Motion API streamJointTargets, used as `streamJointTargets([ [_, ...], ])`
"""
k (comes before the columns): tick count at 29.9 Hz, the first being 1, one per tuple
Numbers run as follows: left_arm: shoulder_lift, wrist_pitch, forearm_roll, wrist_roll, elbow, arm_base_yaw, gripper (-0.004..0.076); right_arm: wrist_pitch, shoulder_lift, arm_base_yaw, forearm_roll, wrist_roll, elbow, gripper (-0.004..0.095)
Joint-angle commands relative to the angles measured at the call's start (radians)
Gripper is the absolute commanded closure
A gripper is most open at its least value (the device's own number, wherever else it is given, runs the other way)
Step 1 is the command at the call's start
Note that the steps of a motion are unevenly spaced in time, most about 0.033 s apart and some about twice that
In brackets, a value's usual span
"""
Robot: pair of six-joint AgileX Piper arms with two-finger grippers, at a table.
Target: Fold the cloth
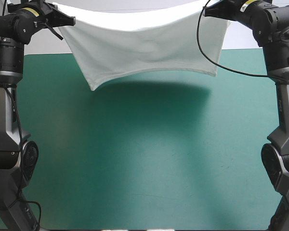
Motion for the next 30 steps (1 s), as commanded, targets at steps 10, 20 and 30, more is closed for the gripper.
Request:
streamJointTargets([
  [10, 0.095, 0.351, -0.044, -0.02, 0.096, -0.002, 0.0732, 0.343, -0.009, -0.004, -0.03, 0.012, 0.309, 0.0927],
  [20, -0.187, 0.324, -0.041, -0.009, 0.804, -0.004, 0.0732, 0.173, -0.33, -0.004, 0.019, 0.028, 0.971, 0.0927],
  [30, -0.512, 0.349, -0.045, -0.011, 1.211, -0.004, 0.0732, 0.342, -0.529, -0.004, 0.079, -0.003, 1.28, 0.0927],
])
